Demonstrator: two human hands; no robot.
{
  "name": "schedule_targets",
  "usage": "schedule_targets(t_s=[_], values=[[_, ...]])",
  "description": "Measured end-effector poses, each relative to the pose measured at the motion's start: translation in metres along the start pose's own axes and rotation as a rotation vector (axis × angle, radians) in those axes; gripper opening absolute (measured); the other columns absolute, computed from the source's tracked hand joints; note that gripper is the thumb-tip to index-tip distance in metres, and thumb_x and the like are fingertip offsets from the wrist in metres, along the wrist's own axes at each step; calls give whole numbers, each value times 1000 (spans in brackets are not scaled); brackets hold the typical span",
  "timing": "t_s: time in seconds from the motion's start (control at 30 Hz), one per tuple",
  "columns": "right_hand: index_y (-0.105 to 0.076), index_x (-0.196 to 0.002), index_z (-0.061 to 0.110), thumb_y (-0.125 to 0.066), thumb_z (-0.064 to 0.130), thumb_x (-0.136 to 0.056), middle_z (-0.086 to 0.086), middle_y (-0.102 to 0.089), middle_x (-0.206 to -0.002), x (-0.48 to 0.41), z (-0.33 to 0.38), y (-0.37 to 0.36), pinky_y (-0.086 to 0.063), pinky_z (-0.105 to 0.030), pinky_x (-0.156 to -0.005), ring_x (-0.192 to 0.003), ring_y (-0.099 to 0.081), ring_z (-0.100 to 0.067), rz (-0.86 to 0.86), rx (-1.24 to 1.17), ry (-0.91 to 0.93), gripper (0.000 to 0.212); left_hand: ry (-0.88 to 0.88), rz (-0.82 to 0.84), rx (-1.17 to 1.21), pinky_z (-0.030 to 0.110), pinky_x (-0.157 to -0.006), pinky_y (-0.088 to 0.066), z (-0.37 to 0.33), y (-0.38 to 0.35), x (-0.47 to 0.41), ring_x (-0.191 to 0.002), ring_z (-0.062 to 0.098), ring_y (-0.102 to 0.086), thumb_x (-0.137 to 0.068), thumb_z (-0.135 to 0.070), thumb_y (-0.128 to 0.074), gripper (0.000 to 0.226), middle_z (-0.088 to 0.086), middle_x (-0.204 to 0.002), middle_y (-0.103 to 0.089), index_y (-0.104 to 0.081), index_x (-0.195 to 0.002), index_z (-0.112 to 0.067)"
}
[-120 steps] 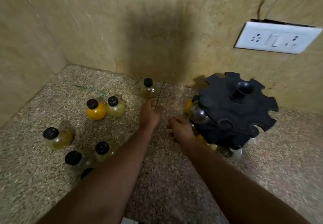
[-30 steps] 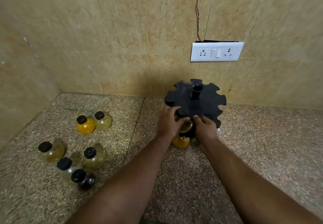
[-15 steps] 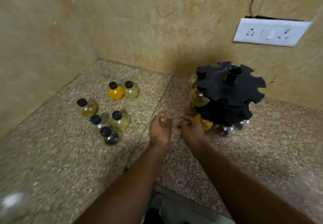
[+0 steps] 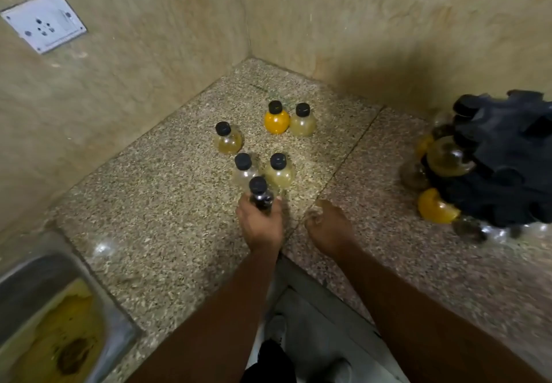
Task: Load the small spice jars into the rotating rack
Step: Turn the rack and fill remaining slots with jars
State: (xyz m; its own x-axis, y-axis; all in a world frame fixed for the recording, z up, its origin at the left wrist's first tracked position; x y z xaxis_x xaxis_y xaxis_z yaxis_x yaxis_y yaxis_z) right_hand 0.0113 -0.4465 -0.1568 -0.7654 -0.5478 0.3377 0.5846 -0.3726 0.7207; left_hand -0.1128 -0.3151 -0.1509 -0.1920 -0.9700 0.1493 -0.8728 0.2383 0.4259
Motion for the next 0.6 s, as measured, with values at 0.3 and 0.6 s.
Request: schedule_targets(t_s=[0.3,0.6], values=[[6,-159,36,-51,72,-86,-13,15,-168,-24,3,-46,-7,-72,-114,-151,10,-47,222,382,-99,100,-316,97,-225,30,-82,-45,-19,4,-55,-108,28,-60,-80,-32,-77,46,9,-118,-61,-66,-122,-16],[7,-159,37,-51,76,-85,-12,19,-167,-29,7,-53,-2,-76,-111,-150,14,-50,181,398,-101,102,-497,315,-278,29,-81,-47,-35,-16,-57,-101,20,-60,-78,-43,-79,45,2,-112,-62,-67,-115,-19]])
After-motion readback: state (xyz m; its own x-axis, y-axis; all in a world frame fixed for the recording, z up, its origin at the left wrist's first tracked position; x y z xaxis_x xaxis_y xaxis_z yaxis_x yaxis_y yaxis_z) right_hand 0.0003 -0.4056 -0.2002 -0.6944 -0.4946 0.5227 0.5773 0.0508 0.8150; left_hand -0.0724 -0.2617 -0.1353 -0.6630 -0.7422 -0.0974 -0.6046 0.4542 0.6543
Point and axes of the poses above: each hand's wrist, its own x-axis away from the middle knuckle, its own y-axis out of the back of the hand, z = x × y, the point moved 6 cm from there along -x, towards the middle knuckle
